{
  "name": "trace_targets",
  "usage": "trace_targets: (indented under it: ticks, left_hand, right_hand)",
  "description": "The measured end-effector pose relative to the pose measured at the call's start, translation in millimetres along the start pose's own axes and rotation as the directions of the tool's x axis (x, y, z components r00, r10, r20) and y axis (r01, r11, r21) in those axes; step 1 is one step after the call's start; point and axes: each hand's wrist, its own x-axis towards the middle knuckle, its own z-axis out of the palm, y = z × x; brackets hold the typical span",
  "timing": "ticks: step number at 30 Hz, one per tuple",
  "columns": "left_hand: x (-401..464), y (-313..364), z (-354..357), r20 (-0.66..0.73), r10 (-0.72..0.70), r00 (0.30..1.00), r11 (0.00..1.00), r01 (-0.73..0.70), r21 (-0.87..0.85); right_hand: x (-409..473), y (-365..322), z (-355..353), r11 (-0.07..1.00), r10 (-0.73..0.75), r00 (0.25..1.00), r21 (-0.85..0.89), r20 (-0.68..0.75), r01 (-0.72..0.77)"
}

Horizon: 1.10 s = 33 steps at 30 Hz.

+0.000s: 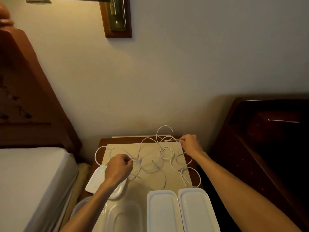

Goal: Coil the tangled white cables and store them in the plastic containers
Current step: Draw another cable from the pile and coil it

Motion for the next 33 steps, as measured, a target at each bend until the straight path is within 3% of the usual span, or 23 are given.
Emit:
trace_targets:
  ticks: [4, 7, 10, 11, 13, 15, 17, 19, 21, 24, 28, 31, 33]
  left_hand:
    - [5, 0, -22, -0.176, -0.117, 0.977, 0.980, 0.143, 0.141]
    - [10, 9, -37, -0.148, -0.109, 0.983, 0.982, 0.130, 0.137]
    - [20, 27, -62, -0.078, -0.031, 0.996, 0.993, 0.040, 0.111]
    - [23, 37, -73, -0.062, 0.027, 0.998, 0.997, -0.023, 0.072]
    - [26, 69, -99, -0.127, 0.193, 0.973, 0.964, -0.213, -0.162]
    - [24, 111, -127, -0.198, 0.331, 0.923, 0.820, -0.385, -0.423]
    - [22, 148, -147, -0.142, 0.432, 0.891, 0.683, -0.426, -0.594]
    - [22, 170, -160, -0.135, 0.499, 0.856, 0.682, -0.484, -0.548]
    - [25, 180, -173, -0.253, 0.510, 0.822, 0.728, -0.569, -0.381]
    - [30, 187, -198, -0.466, 0.481, 0.743, 0.730, -0.634, -0.257]
    - [31, 190, -217, -0.555, 0.541, 0.632, 0.709, -0.697, -0.104]
    - [31, 182, -210, -0.507, 0.619, 0.600, 0.688, -0.725, -0.018]
    - [29, 168, -187, -0.365, 0.672, 0.644, 0.688, -0.726, -0.013]
  right_hand:
    - [1, -51, -47, 0.927, -0.214, 0.976, 0.304, -0.051, 0.219]
    - [-5, -110, -91, 0.867, -0.311, 0.938, 0.357, -0.156, 0.347]
    - [-10, -164, -132, 0.850, -0.398, 0.905, 0.311, -0.151, 0.425]
    - [-14, -179, -144, 0.852, -0.422, 0.897, 0.282, -0.132, 0.442]
    - [-24, -204, -166, 0.843, -0.478, 0.873, 0.229, -0.096, 0.486]
    - [-39, -222, -181, 0.825, -0.516, 0.854, 0.227, -0.068, 0.517]
    - [-55, -233, -193, 0.819, -0.529, 0.847, 0.231, -0.054, 0.525]
    - [-69, -235, -206, 0.811, -0.513, 0.858, 0.321, -0.012, 0.489]
    - [-81, -228, -221, 0.764, -0.500, 0.860, 0.519, 0.102, 0.383]
    - [-98, -206, -237, 0.600, -0.519, 0.817, 0.787, 0.250, 0.141]
    - [-117, -187, -249, 0.392, -0.546, 0.782, 0.917, 0.300, -0.079]
    - [-128, -185, -268, 0.173, -0.563, 0.802, 0.977, 0.200, -0.122]
    - [-130, -188, -285, 0.022, -0.552, 0.827, 0.994, 0.105, -0.111]
